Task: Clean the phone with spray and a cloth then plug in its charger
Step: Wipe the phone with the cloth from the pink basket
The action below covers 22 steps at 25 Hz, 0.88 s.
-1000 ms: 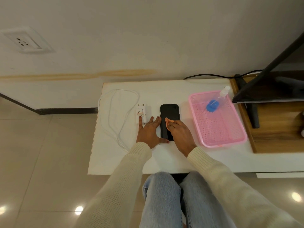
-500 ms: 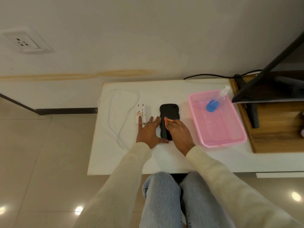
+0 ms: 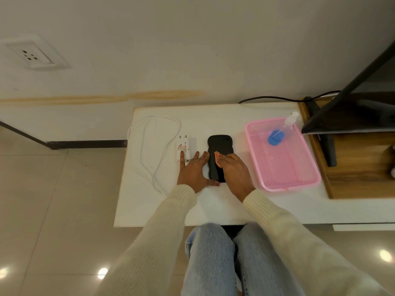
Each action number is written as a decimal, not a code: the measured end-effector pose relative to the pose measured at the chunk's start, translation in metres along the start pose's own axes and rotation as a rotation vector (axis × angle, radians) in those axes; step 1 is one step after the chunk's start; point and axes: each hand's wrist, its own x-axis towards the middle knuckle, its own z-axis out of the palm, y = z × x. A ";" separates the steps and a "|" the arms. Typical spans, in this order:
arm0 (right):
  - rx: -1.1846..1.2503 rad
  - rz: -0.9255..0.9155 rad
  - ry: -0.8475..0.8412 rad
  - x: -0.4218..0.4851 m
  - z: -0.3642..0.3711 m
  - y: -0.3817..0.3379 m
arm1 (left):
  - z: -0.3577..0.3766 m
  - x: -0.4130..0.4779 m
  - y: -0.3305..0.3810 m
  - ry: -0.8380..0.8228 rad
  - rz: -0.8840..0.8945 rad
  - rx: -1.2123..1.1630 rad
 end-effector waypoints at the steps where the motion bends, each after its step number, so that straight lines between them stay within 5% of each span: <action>1: 0.073 0.034 0.089 -0.001 -0.002 0.001 | 0.000 0.000 0.000 -0.002 0.002 0.001; 4: 0.067 0.072 0.153 -0.001 -0.009 0.011 | 0.000 0.001 0.000 -0.008 0.001 0.005; 11: -0.054 0.129 -0.079 -0.001 -0.006 0.016 | -0.001 0.000 0.001 -0.010 -0.008 0.017; 22: -0.105 0.074 -0.147 -0.008 -0.004 0.020 | 0.000 0.000 0.001 -0.008 -0.005 0.018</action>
